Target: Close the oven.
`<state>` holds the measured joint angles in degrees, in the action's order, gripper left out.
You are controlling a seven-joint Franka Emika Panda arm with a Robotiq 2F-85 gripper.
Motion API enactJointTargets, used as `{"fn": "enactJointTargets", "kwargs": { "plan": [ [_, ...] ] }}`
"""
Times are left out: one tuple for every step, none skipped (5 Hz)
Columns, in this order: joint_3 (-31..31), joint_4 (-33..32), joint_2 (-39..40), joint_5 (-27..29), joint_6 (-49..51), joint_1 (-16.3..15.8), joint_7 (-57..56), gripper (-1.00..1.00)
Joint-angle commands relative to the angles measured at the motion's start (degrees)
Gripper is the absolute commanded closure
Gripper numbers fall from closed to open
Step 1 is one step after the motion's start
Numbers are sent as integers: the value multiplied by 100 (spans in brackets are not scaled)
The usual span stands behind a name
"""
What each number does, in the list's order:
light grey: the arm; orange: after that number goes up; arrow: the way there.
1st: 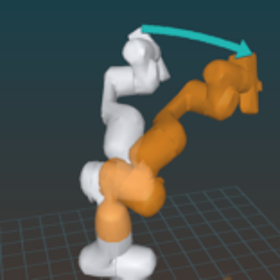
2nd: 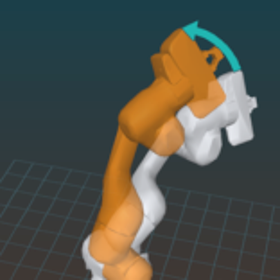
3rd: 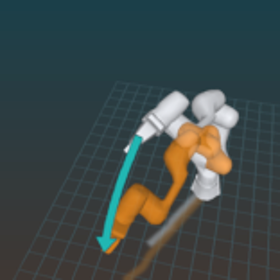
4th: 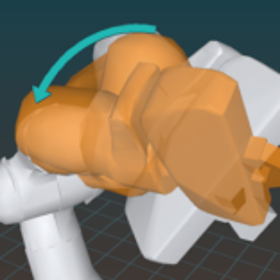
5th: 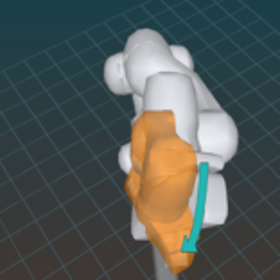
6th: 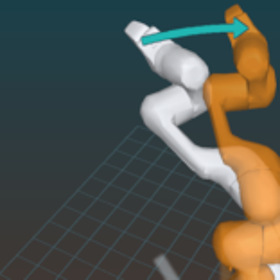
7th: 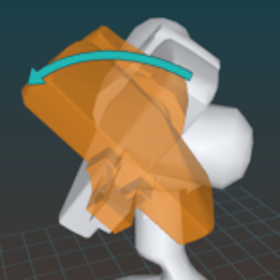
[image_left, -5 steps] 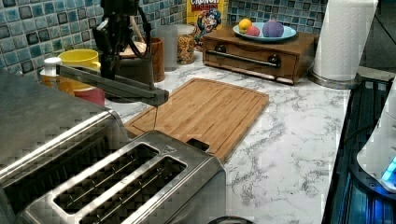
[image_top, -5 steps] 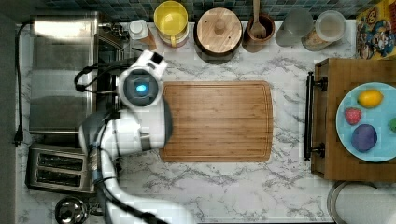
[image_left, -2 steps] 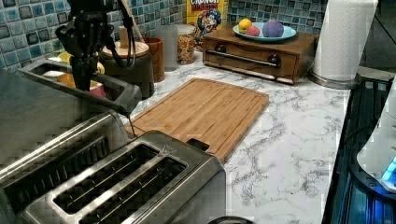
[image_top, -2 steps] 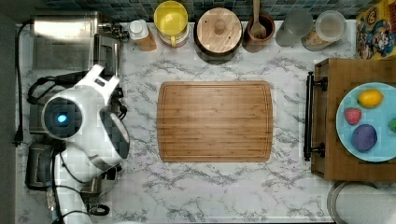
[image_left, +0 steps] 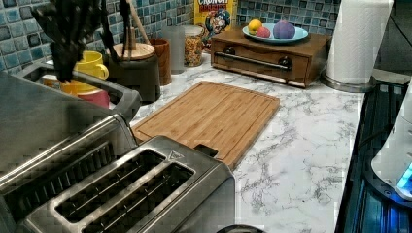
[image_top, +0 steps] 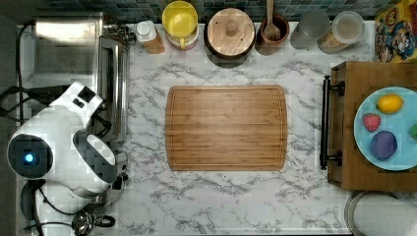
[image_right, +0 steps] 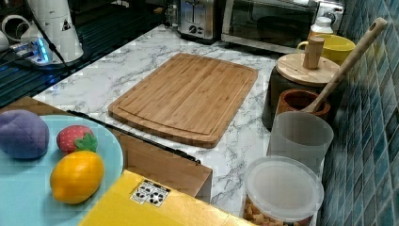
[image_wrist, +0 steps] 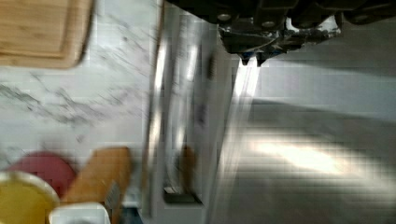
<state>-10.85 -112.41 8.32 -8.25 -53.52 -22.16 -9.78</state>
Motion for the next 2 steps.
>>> {"fn": "enactJointTargets", "kwargs": {
  "plan": [
    [106, 1463, -85, -1141, 1353, -31, 922, 100],
    [108, 1462, -85, -1141, 1352, -33, 922, 100]
  ]
}}
